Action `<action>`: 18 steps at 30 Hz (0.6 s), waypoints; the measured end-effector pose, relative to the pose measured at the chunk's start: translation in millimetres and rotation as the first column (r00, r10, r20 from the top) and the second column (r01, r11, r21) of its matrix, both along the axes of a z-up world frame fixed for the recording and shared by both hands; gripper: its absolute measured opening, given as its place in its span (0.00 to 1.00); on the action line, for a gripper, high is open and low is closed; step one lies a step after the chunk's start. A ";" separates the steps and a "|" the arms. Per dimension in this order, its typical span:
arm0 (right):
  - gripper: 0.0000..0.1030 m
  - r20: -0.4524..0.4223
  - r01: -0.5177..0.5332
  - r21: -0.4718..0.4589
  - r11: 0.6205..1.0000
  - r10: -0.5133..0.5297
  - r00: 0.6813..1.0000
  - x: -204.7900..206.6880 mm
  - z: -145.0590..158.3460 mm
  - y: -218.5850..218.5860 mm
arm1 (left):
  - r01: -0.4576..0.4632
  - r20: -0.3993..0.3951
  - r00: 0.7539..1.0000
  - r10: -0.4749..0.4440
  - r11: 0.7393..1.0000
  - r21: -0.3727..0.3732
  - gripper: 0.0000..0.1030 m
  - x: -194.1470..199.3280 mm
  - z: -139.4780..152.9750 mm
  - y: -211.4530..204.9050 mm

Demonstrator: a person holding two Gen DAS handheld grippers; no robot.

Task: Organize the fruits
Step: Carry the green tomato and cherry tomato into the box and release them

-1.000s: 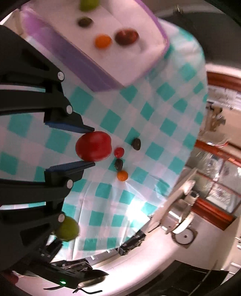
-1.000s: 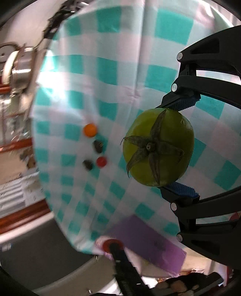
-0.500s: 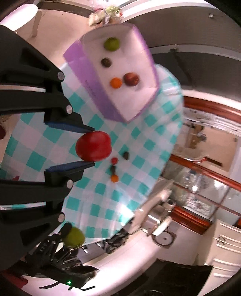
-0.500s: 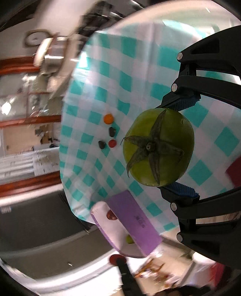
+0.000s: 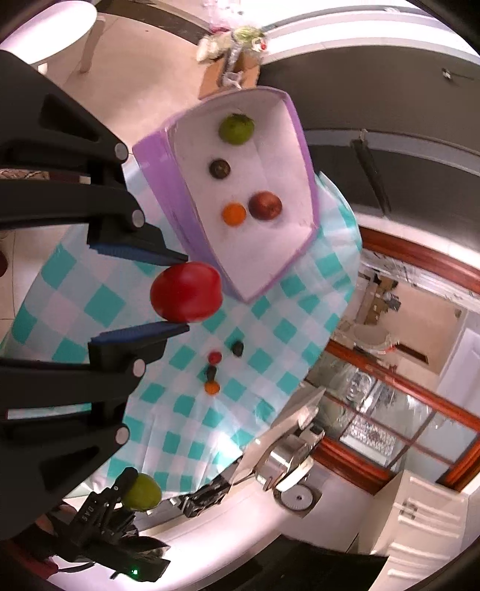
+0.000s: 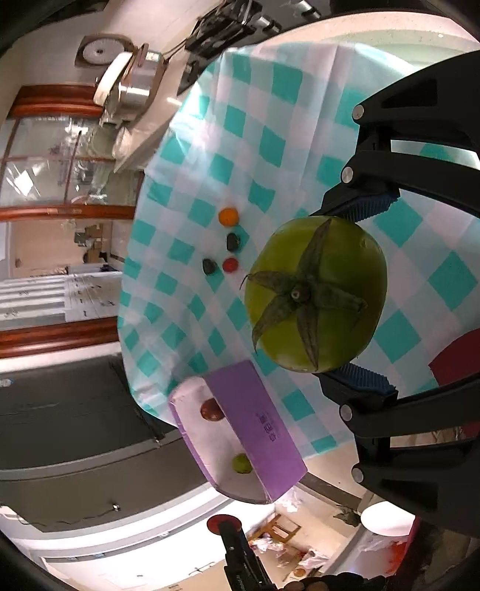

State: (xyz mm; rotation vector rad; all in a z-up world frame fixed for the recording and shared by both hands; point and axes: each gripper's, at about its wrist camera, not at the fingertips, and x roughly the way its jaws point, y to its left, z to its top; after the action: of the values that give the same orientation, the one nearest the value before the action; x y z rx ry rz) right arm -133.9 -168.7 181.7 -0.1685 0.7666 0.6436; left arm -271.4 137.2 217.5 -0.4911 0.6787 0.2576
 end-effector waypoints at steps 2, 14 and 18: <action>0.63 -0.010 -0.033 -0.010 0.999 0.033 0.999 3.2 -2.3 25.1 | -0.018 -0.015 1.000 0.018 1.000 -0.021 0.30 0.1 -11.2 20.5; 0.63 -0.105 -0.198 0.015 0.980 0.198 0.974 52.4 -3.4 255.2 | 0.000 -0.073 0.997 -0.002 1.000 -0.027 0.30 47.9 -47.4 165.7; 0.63 -0.168 -0.187 0.030 0.982 0.189 0.967 76.9 -18.8 325.6 | 0.042 -0.145 0.988 -0.050 0.997 -0.058 0.30 73.6 -69.4 210.1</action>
State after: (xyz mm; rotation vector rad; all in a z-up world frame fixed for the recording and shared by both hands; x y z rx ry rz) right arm -57.0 156.9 162.9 -0.1760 0.9179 0.8514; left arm -197.7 347.3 148.1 -0.5112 0.8415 0.2333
